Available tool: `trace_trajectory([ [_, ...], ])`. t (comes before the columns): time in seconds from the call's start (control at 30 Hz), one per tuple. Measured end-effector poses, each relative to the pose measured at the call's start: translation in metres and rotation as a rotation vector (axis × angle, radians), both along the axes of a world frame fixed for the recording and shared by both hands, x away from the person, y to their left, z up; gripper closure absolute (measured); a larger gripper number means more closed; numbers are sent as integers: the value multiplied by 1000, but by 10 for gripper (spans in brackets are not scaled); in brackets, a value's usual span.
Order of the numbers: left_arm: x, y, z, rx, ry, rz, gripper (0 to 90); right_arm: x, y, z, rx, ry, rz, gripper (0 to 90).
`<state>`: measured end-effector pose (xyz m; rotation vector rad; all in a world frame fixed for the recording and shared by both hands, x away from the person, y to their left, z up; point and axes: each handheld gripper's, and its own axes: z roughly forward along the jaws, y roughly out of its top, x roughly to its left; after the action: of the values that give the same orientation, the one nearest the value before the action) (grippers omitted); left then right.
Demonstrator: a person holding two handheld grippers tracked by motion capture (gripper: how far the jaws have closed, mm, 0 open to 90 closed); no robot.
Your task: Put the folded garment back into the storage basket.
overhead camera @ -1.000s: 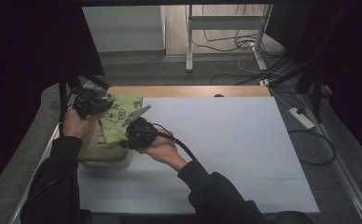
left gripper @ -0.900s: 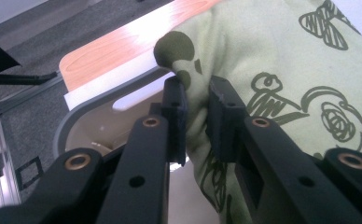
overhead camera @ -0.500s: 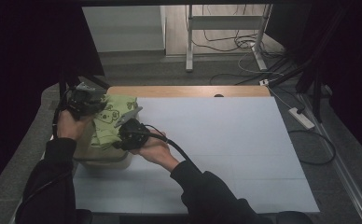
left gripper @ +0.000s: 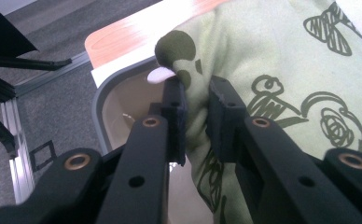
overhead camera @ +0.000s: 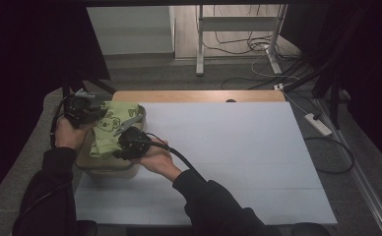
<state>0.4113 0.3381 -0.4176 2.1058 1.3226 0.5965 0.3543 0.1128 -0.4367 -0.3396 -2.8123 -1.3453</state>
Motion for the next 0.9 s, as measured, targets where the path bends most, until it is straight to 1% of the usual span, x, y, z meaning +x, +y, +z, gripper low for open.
trace_trajectory([
  [0.3,1,5,-8,-3,11,12,777,1,5,-7,-9,3,-4,779],
  [0.9,7,9,-27,-10,43,26,775,4,13,-24,-30,27,-22,777],
])
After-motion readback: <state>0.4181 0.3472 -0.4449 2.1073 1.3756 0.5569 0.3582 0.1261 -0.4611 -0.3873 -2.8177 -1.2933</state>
